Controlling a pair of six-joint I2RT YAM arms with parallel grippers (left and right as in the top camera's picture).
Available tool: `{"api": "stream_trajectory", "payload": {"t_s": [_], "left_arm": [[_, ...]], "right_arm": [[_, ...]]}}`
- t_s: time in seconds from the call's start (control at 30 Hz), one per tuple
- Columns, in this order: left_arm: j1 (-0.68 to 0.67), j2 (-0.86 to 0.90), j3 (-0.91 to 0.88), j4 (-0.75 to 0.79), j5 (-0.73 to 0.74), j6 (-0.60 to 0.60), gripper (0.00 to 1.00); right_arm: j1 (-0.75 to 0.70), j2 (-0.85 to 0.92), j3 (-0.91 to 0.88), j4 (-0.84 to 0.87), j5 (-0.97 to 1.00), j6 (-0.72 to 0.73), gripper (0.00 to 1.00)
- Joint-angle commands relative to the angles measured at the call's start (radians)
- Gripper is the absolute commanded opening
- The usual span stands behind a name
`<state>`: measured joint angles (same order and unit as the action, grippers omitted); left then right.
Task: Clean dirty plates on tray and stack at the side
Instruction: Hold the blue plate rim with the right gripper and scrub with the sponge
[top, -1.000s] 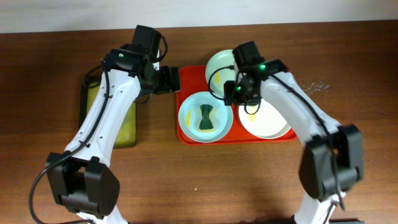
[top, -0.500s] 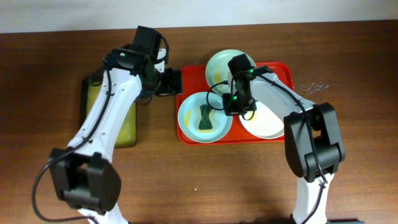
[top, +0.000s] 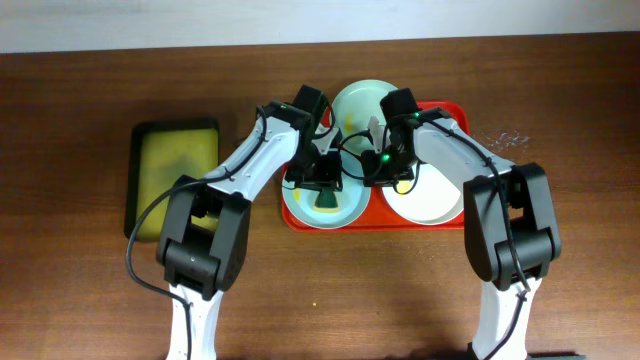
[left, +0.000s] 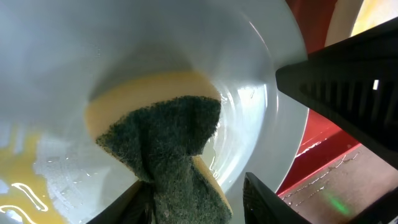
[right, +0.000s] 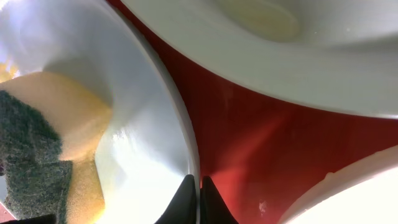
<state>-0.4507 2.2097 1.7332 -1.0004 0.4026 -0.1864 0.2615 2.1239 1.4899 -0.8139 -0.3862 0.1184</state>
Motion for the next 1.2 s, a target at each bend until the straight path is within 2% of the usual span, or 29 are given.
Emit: {"api": "stream_trajectory", "payload": {"t_s": [0.0, 0.03, 0.07, 0.13, 0.17, 0.2, 0.3, 0.37, 0.47, 0.6, 0.7, 0.77, 0.87, 0.93, 0.97, 1.03, 1.07, 1.1, 1.17], "left_arm": [[-0.012, 0.023, -0.001, 0.015, -0.067, -0.035, 0.29], [-0.012, 0.027, -0.001, 0.013, -0.131, -0.06, 0.28], [-0.012, 0.047, -0.001, 0.012, -0.134, -0.06, 0.25], [-0.013, 0.072, -0.001, -0.002, -0.138, -0.06, 0.05], [-0.013, 0.072, -0.001, -0.003, -0.138, -0.06, 0.0], [-0.008, 0.072, 0.0, -0.003, -0.148, -0.06, 0.0], [0.031, 0.071, 0.012, -0.054, -0.345, -0.129, 0.0], [0.068, 0.071, 0.06, -0.12, -0.457, -0.134, 0.0], [0.085, 0.071, 0.138, -0.139, -0.471, -0.135, 0.0], [0.06, 0.076, 0.138, -0.076, -0.31, -0.143, 0.0], [0.02, 0.083, 0.054, 0.069, -0.131, -0.142, 0.0], [-0.011, 0.083, 0.014, 0.106, -0.103, -0.142, 0.0], [-0.045, 0.083, 0.009, 0.08, -0.102, -0.12, 0.0], [-0.051, 0.083, 0.009, 0.018, -0.103, -0.044, 0.0], [-0.05, 0.083, 0.01, -0.012, -0.121, -0.015, 0.0], [-0.039, 0.082, 0.01, -0.084, -0.263, -0.014, 0.0], [-0.02, 0.08, 0.01, -0.137, -0.396, -0.062, 0.0], [0.001, 0.079, 0.013, -0.166, -0.467, -0.097, 0.0], [0.036, 0.077, 0.013, -0.175, -0.505, -0.116, 0.0]], "right_arm": [[0.005, 0.015, -0.008, 0.0, -0.04, -0.018, 0.04], [0.005, 0.015, -0.008, 0.0, -0.04, -0.018, 0.04], [0.005, 0.015, -0.008, 0.0, -0.039, -0.018, 0.04], [0.005, 0.015, -0.008, 0.0, -0.025, -0.018, 0.04], [0.005, 0.015, -0.008, 0.0, -0.024, -0.018, 0.04], [0.005, 0.015, -0.008, 0.0, -0.024, -0.018, 0.04], [0.005, 0.015, -0.008, 0.0, -0.024, -0.018, 0.04], [0.005, 0.015, -0.008, 0.0, -0.021, -0.018, 0.04], [0.005, 0.015, -0.008, 0.0, -0.021, -0.018, 0.04], [0.005, 0.015, -0.008, 0.0, -0.021, -0.018, 0.04], [0.005, 0.015, -0.008, 0.0, -0.021, -0.018, 0.04], [0.005, 0.015, -0.008, 0.0, -0.022, -0.018, 0.04], [0.005, 0.015, -0.008, 0.001, -0.021, -0.018, 0.04], [0.005, 0.015, -0.008, 0.0, -0.021, -0.018, 0.04], [0.005, 0.015, -0.008, 0.0, -0.021, -0.018, 0.04], [0.005, 0.015, -0.008, 0.0, -0.021, -0.018, 0.04], [0.005, 0.015, -0.008, 0.0, -0.021, -0.018, 0.04], [0.005, 0.016, -0.008, 0.0, -0.021, -0.018, 0.04], [0.005, 0.015, -0.008, 0.0, -0.021, -0.018, 0.04]]}}
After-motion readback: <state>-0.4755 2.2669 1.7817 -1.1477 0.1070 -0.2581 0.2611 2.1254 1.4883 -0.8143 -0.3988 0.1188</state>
